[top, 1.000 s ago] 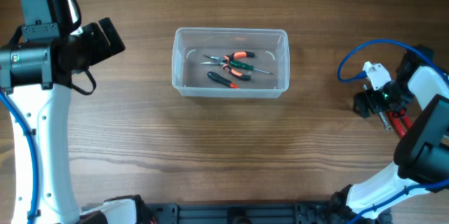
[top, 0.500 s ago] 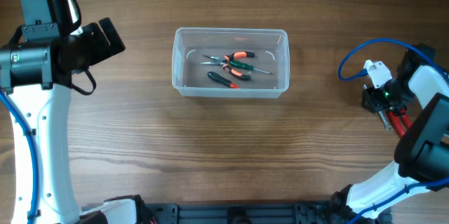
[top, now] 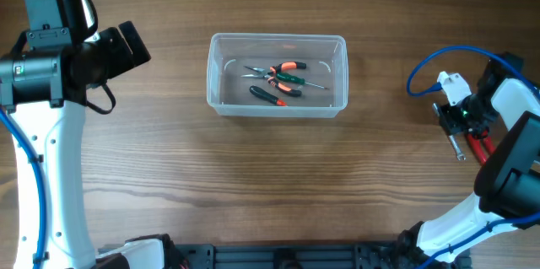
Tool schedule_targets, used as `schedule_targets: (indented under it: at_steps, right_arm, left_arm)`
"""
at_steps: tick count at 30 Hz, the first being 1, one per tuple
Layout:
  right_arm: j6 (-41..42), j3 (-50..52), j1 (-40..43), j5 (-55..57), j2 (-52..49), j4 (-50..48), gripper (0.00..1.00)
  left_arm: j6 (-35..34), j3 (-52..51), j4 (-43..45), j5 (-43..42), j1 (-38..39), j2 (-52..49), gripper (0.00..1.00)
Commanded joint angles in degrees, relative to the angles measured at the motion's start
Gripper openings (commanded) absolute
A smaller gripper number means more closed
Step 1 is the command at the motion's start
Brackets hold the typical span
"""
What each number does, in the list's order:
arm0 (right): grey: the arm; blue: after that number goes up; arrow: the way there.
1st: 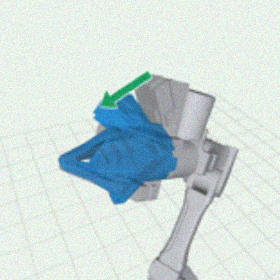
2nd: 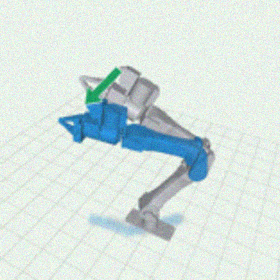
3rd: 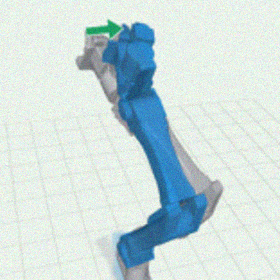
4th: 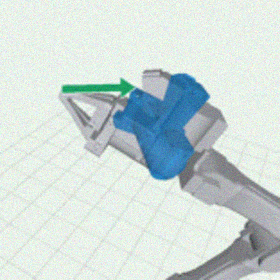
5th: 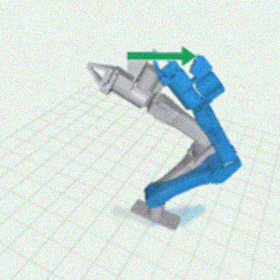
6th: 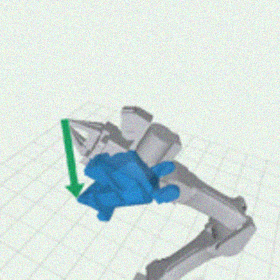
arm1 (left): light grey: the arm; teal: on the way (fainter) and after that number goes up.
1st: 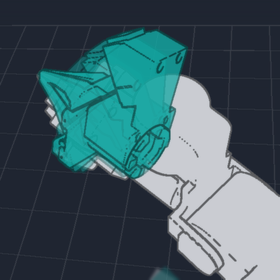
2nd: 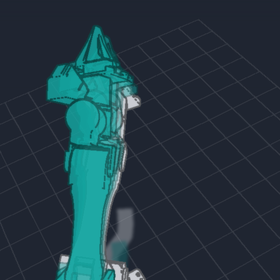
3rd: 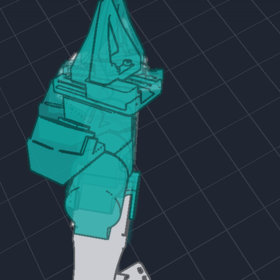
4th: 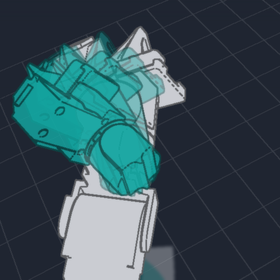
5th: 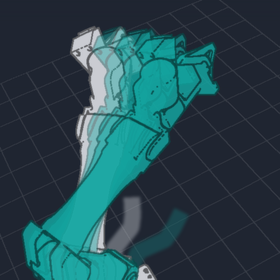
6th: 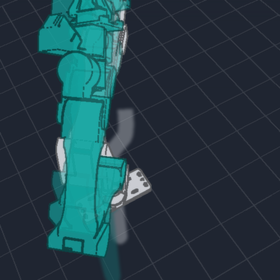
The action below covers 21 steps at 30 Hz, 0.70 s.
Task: Pack container
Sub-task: 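Lift the silver wrench toward the container with the right gripper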
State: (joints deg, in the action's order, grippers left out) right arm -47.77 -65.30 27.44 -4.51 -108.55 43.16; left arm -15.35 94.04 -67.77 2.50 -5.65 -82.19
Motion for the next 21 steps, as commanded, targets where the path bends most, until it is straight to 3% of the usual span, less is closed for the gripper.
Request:
schedule_targets:
  at_steps: [1,9,17,21]
  right_arm:
    - [3.21,-0.70,-0.22,-2.05,-2.32,0.15,0.04]
    - [3.39,-12.96,-7.43,-2.89,5.35,7.65,0.04]
    - [10.60,-28.24,-28.39,-2.80,10.64,18.01,0.04]
    - [12.07,-31.45,-40.19,-2.86,10.62,17.29,0.04]
  left_arm:
    - [-0.11,0.09,-0.02,-0.07,-0.26,-0.44,1.00]
    - [-0.07,0.09,-0.04,-0.07,-0.26,-0.44,1.00]
    - [-0.04,0.09,-0.04,-0.04,-0.26,-0.44,1.00]
    - [-0.04,0.09,-0.04,-0.04,-0.26,-0.44,1.00]
